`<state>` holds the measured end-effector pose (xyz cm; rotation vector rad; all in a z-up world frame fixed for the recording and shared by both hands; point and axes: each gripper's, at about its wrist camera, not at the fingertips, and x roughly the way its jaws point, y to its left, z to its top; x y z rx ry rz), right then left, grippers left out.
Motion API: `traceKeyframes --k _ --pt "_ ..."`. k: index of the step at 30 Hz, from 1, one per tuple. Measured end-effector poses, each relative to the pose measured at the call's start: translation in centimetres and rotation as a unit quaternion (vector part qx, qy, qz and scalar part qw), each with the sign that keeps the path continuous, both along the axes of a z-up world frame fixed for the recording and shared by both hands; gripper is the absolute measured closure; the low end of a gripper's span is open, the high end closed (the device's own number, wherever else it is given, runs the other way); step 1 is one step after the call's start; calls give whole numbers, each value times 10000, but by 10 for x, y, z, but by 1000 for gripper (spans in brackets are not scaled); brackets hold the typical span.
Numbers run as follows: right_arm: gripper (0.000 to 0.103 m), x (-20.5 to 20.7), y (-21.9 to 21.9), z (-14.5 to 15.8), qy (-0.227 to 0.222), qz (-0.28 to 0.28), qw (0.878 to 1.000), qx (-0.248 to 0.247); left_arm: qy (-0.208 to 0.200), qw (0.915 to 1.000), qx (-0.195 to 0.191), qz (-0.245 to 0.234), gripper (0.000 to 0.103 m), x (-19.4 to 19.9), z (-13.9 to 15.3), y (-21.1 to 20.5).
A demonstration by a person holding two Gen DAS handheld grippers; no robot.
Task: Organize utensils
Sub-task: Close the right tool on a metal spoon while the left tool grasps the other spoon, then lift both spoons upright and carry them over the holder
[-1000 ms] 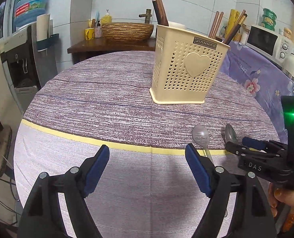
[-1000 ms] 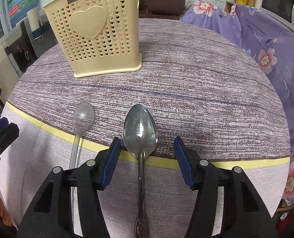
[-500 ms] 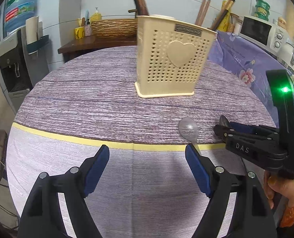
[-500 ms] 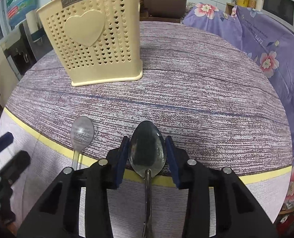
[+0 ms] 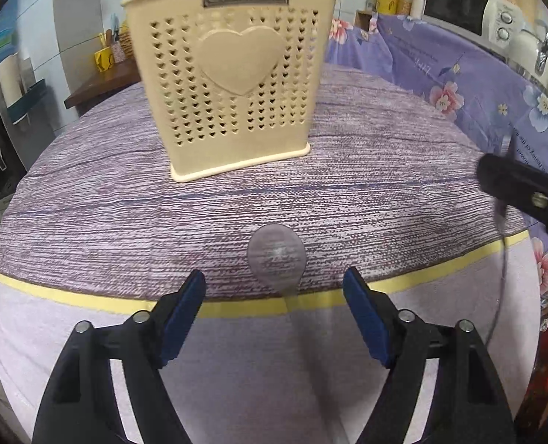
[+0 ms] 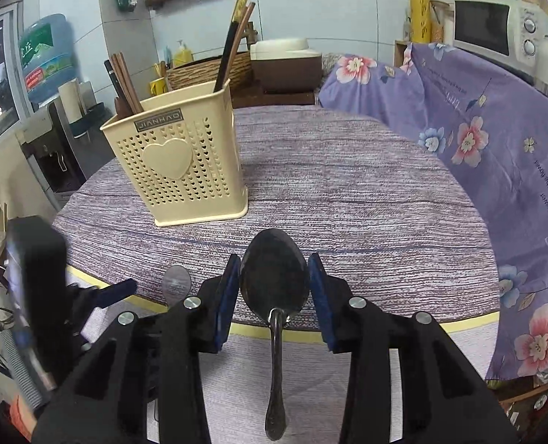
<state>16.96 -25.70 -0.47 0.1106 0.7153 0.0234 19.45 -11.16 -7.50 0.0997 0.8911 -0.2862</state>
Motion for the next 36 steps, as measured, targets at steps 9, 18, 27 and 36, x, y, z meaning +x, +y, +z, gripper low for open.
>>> traceKeyframes --k 9,18,27,36 --pt "65 -8 -2 0 -64 22 10000 9 140 9996 40 246 54 14 -2 -3" --pt "65 -8 -5 -4 -21 2 10000 42 87 9996 90 245 66 18 -1 -12" --pt "65 -9 -7 -5 -58 6 10000 76 -120 9995 -91 261 66 13 10 -3" --pt "65 -17 -5 4 -213 70 9996 160 -583 9968 -493 236 66 -12 46 18"
